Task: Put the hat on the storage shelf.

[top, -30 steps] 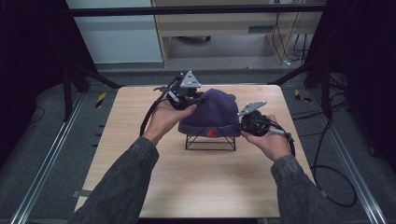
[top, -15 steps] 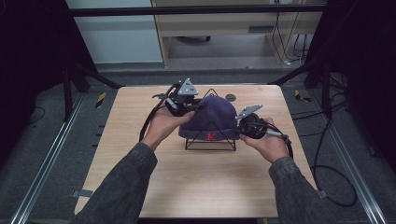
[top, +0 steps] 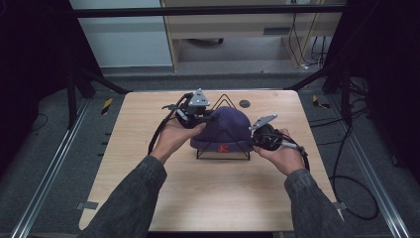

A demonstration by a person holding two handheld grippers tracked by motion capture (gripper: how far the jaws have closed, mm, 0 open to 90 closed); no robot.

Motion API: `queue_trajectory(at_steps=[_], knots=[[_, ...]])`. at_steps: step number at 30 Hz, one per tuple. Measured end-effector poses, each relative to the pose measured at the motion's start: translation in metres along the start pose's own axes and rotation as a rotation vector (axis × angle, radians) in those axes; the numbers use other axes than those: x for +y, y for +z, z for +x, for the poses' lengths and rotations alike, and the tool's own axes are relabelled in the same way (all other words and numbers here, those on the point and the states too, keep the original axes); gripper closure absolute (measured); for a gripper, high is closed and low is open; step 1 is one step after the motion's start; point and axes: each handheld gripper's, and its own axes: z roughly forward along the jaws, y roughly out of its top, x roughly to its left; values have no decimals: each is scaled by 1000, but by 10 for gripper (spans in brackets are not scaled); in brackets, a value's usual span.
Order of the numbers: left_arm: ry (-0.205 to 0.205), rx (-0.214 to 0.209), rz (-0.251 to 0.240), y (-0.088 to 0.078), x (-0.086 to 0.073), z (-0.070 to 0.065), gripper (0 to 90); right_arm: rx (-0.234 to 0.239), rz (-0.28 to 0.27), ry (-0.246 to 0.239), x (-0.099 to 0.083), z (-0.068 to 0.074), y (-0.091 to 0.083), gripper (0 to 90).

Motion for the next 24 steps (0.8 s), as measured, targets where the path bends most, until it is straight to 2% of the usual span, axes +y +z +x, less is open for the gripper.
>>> queue_trajectory(at_steps=[10,18,24], knots=[[-2,-12,6,2,-2,-2,783,2,11,3,-1,0,3,724],[-14,-21,17,6,-13,-4,778,10,20,10,-7,1,9,717],[-10,-23,24,6,-14,-4,774,14,25,14,-8,2,11,716]])
